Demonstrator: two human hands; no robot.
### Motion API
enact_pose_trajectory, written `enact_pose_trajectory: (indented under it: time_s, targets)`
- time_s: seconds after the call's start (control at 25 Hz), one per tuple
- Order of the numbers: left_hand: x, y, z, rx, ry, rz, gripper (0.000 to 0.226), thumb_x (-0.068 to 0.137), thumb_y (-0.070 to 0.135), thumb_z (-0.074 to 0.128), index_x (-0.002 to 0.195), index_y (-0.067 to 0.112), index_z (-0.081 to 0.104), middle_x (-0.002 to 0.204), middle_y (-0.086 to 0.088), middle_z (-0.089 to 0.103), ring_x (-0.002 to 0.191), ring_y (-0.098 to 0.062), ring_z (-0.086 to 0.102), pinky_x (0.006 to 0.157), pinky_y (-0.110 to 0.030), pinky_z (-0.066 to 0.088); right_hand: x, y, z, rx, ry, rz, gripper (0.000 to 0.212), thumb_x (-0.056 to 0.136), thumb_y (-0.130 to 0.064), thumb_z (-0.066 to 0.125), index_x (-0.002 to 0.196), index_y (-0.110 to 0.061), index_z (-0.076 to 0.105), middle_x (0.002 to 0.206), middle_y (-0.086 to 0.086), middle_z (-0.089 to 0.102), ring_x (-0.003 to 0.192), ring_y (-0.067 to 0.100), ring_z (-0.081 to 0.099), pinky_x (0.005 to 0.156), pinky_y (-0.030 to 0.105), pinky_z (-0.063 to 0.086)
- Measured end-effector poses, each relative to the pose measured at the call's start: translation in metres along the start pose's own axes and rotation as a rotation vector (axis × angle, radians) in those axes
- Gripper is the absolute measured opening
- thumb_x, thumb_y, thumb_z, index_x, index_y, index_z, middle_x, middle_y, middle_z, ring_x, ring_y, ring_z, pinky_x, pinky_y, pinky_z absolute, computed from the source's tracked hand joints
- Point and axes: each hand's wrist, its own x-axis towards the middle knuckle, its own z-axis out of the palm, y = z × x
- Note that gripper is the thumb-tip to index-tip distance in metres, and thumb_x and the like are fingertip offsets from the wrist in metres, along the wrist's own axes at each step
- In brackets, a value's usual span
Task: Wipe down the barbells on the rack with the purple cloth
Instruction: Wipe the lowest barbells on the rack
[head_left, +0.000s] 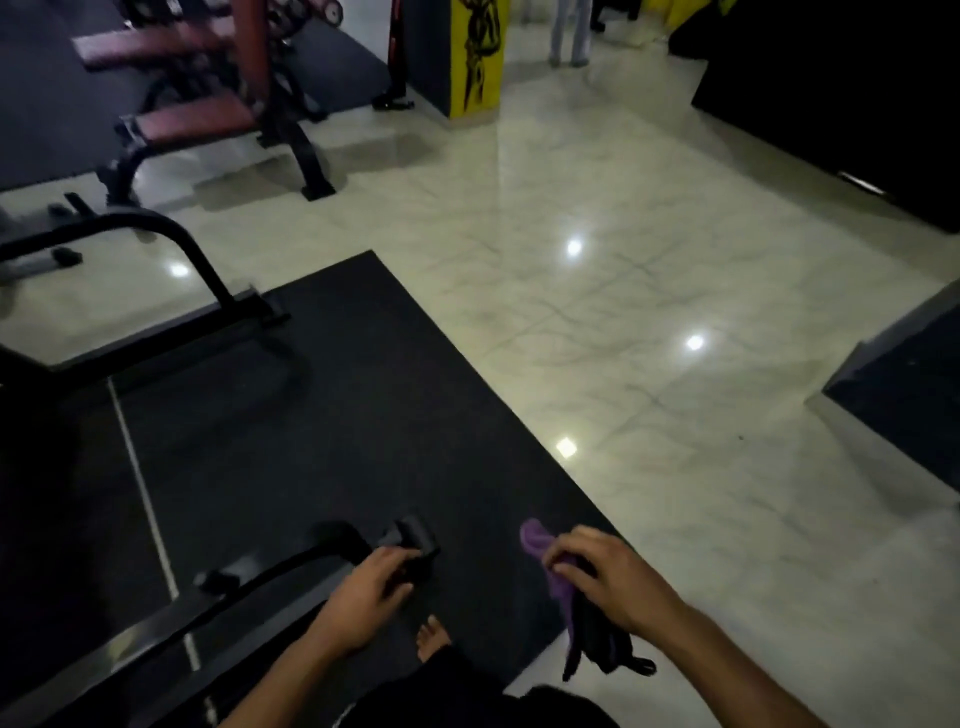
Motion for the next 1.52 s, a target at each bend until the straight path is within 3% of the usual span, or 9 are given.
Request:
enact_pose_trajectory:
  time_s: [0.2,0.32,0.44,0.56,0.72,1.04,1.24,1.36,1.52]
  targets:
    - [0.117,0.092,-0.082,0.082,0.011,0.342,0.054,0.084,0.03,0.066,0.132,0.039,0.042,0.164,0.016,0.007,0.144,0.006,0.019,0.109,-0.016,0.034,0.091,-0.033,-0.096,0.067,-0.051,-0.192,0.017,0.096,-0.022,0.067,0.103,-0.037,0.072,0.096,-0.016,0.062,0.093,0.006,0.063,0.082,0.02,0.05]
    - [0.178,0.116,-0.122,0.149,-0.089,0.316,0.04,0.083,0.039,0.059,0.122,0.033,0.051,0.145,0.012,0.046,0.139,-0.007,0.038,0.11,-0.025,0.038,0.146,-0.035,-0.137,0.124,-0.012,-0.253,0.017,0.095,-0.02,0.07,0.105,-0.033,0.074,0.1,-0.017,0.068,0.097,0.005,0.065,0.08,0.013,0.047]
    - [0.224,0.117,-0.154,0.215,-0.074,0.229,0.019,0.088,0.04,0.06,0.102,0.032,0.049,0.1,0.015,0.064,0.092,-0.011,0.061,0.083,-0.037,0.052,0.211,-0.015,-0.169,0.102,0.0,-0.308,0.017,0.093,-0.028,0.071,0.109,-0.034,0.071,0.107,-0.02,0.069,0.102,0.001,0.065,0.086,0.015,0.05]
    - [0.258,0.125,-0.186,0.083,0.032,0.149,0.034,0.092,0.036,0.063,0.115,0.04,0.039,0.098,0.023,0.064,0.084,0.002,0.061,0.08,-0.029,0.053,0.28,0.019,-0.203,0.037,-0.011,-0.293,0.026,0.086,-0.037,0.077,0.109,-0.035,0.063,0.104,-0.019,0.067,0.094,0.0,0.063,0.079,0.016,0.049]
    - [0.286,0.139,-0.227,0.157,0.056,0.14,0.029,0.099,0.033,0.056,0.122,0.046,0.044,0.114,0.024,0.059,0.1,0.007,0.058,0.085,-0.014,0.048,0.36,0.042,-0.215,-0.048,-0.069,-0.303,0.029,0.082,-0.036,0.08,0.099,-0.031,0.057,0.092,-0.015,0.063,0.08,-0.003,0.058,0.069,0.012,0.043]
    - [0.317,0.058,-0.296,0.279,0.284,-0.164,0.02,0.088,0.053,0.062,0.101,0.037,0.057,0.096,0.02,0.058,0.085,0.003,0.055,0.077,-0.025,0.051,0.519,-0.011,-0.216,-0.003,-0.268,-0.403,0.015,0.099,-0.035,0.059,0.094,-0.037,0.046,0.078,-0.007,0.063,0.068,0.008,0.059,0.068,0.031,0.049]
    - [0.334,-0.022,-0.348,0.223,0.45,-0.314,0.033,0.087,0.063,0.053,0.083,0.032,0.042,0.082,0.014,0.05,0.071,-0.003,0.05,0.062,-0.029,0.048,0.628,-0.087,-0.195,-0.092,-0.423,-0.471,0.008,0.104,-0.036,0.05,0.1,-0.037,0.043,0.075,-0.009,0.058,0.065,0.006,0.057,0.064,0.033,0.049]
    - [0.328,-0.054,-0.388,0.167,0.568,-0.408,0.04,0.086,0.067,0.051,0.079,0.031,0.035,0.077,0.014,0.047,0.066,-0.006,0.048,0.057,-0.028,0.045,0.691,-0.152,-0.188,-0.139,-0.498,-0.522,0.007,0.105,-0.036,0.045,0.108,-0.04,0.041,0.081,-0.008,0.061,0.068,0.008,0.06,0.068,0.036,0.051]
    - [0.322,-0.089,-0.465,-0.142,0.751,-0.471,0.033,0.088,0.048,0.067,0.087,0.03,0.04,0.076,0.013,0.056,0.067,-0.005,0.054,0.055,-0.017,0.039,0.781,-0.242,-0.165,-0.081,-0.487,-0.609,0.02,0.105,-0.037,0.045,0.12,-0.048,0.039,0.105,-0.016,0.065,0.091,0.001,0.064,0.084,0.034,0.055]
